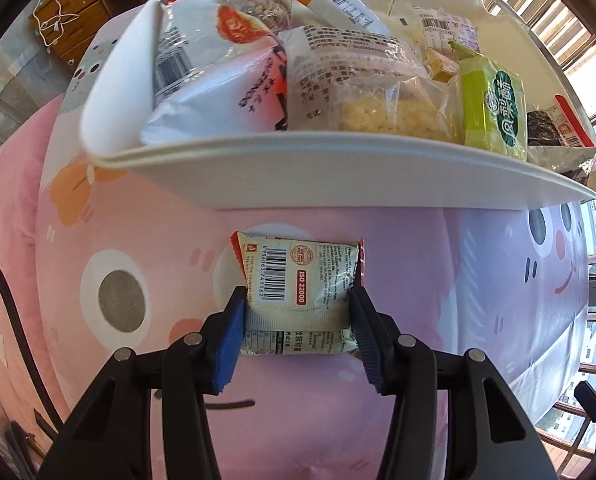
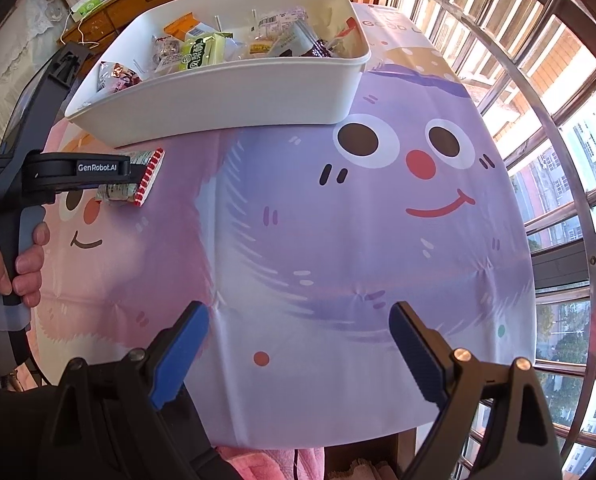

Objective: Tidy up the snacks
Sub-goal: 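Carry the white pack over the basket and open the left tool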

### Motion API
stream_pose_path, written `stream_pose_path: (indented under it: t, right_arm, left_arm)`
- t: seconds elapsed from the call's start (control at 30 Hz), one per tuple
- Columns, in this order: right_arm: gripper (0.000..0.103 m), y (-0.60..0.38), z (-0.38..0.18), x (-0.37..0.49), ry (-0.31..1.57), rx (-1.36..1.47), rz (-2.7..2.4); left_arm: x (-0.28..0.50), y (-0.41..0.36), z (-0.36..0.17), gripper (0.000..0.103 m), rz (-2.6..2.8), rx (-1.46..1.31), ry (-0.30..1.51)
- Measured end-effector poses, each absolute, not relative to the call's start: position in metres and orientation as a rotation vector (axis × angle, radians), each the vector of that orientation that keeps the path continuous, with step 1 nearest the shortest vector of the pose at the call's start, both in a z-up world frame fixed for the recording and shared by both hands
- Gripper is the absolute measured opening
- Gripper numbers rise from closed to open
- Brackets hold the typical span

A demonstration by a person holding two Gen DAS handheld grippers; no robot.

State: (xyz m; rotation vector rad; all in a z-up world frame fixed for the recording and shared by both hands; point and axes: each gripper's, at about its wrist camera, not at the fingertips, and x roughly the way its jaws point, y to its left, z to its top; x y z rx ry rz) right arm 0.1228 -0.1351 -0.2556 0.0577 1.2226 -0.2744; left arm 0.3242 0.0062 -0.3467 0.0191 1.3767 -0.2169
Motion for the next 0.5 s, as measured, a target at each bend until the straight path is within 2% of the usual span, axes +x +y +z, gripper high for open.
stream_pose_path:
  t: [0.5]
  right_arm:
    - [0.093, -0.103, -0.253, 0.125, 1.223, 0.026, -0.195]
  left_arm:
    - [0.288, 0.045, -0.268, 0.049, -0.249, 0.055, 1.342]
